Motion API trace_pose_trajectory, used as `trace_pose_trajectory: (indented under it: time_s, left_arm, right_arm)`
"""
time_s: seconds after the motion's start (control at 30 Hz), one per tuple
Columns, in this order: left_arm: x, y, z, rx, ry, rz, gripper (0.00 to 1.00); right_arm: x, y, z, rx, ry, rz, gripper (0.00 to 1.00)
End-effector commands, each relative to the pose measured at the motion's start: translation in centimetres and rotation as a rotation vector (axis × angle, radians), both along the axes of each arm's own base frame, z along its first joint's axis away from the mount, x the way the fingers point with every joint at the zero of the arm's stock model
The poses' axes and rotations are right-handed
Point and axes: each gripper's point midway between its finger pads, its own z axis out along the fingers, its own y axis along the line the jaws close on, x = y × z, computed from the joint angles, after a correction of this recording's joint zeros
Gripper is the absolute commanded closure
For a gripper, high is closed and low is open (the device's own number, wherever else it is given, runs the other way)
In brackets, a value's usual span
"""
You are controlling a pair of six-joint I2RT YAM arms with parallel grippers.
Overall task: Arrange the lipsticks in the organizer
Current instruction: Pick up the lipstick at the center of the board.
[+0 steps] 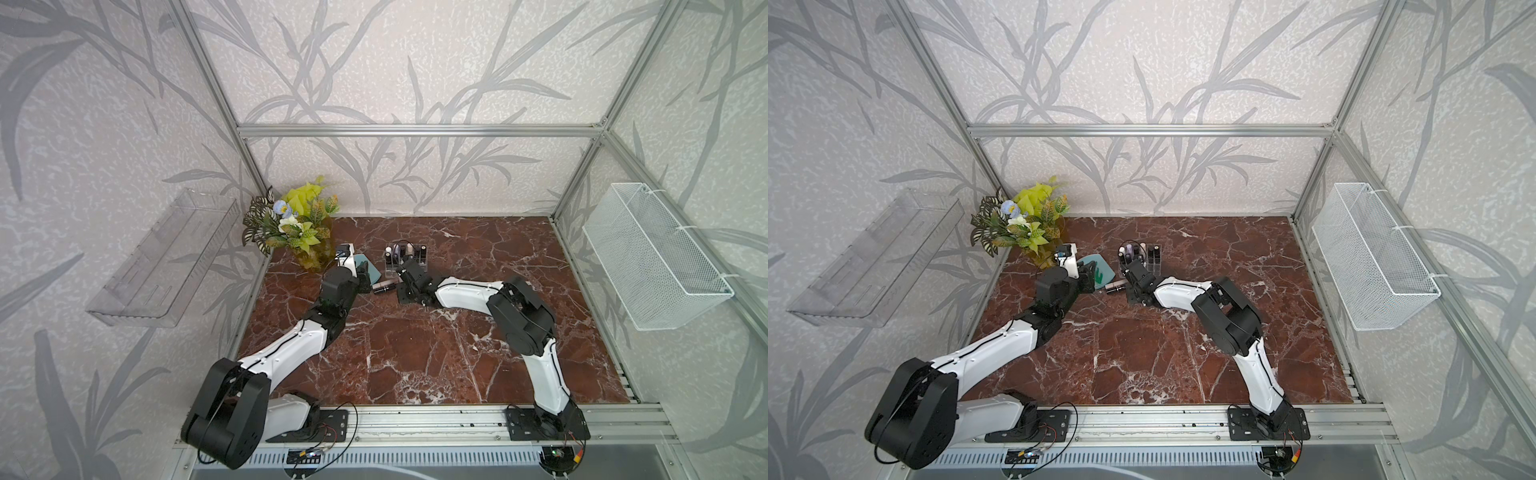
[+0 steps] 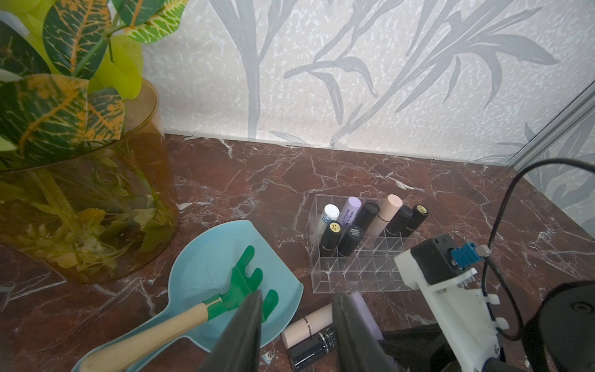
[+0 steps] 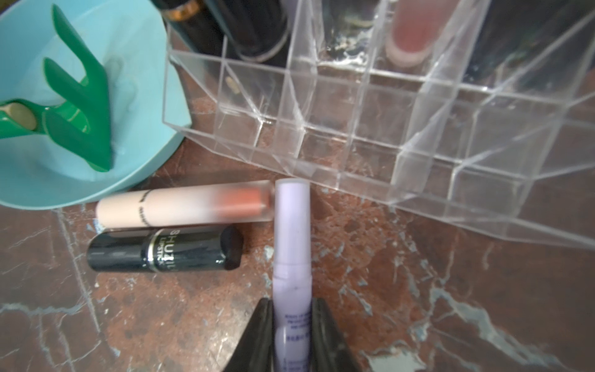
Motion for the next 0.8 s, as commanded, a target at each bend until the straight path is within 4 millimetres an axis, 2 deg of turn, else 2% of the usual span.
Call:
trace_pose_trajectory:
  time_s: [0.0,0.17,0.27,0.33,0.37,0.4,0.5,0.63,0.77]
  left_arm:
    - [0.1,0.0,0.5,-0.021,-0.015,-0.004,0.61]
    - [-0.2,-0.2,1.4,-0.042,-0.029,-0.019,0.61]
    - [-0.4,-0.8,2.1,-0.065,-0.039,-0.051,0.60]
    - [-0.4,-1.9,2.6,-0.087,-0.039,-0.105,0.56]
    - [-0.4,-2.5,2.9,-0.100,-0.039,-0.137,0.42]
    - [-0.5,-3.3,3.2,-0.120,-0.038,-0.177,0.32]
    - [-0.9,-6.3,4.2,-0.181,-0.030,-0.340,0.16]
    - [-1.8,-10.1,6.0,-0.272,0.013,-0.556,0.11]
    - [-3.1,-12.6,7.6,-0.334,0.062,-0.732,0.11]
  right_arm:
    - [-1.6,-1.3,-1.2,-0.020,0.066,0.009,0.82]
    - [-3.1,-2.2,0.6,-0.011,0.080,0.038,0.86]
    - [-4.1,-3.2,2.7,0.015,0.064,0.054,0.87]
    - [-4.7,-4.0,4.3,0.051,0.054,0.059,0.87]
    - [-4.9,-4.3,5.0,0.076,0.054,0.065,0.87]
    - [-5.3,-4.6,5.9,0.107,0.053,0.073,0.87]
    - [-6.5,-5.3,9.0,0.208,0.053,0.124,0.87]
    - [-8.8,-6.4,12.0,0.273,0.058,0.202,0.87]
    - [-10.7,-8.0,14.6,0.344,0.030,0.244,0.87]
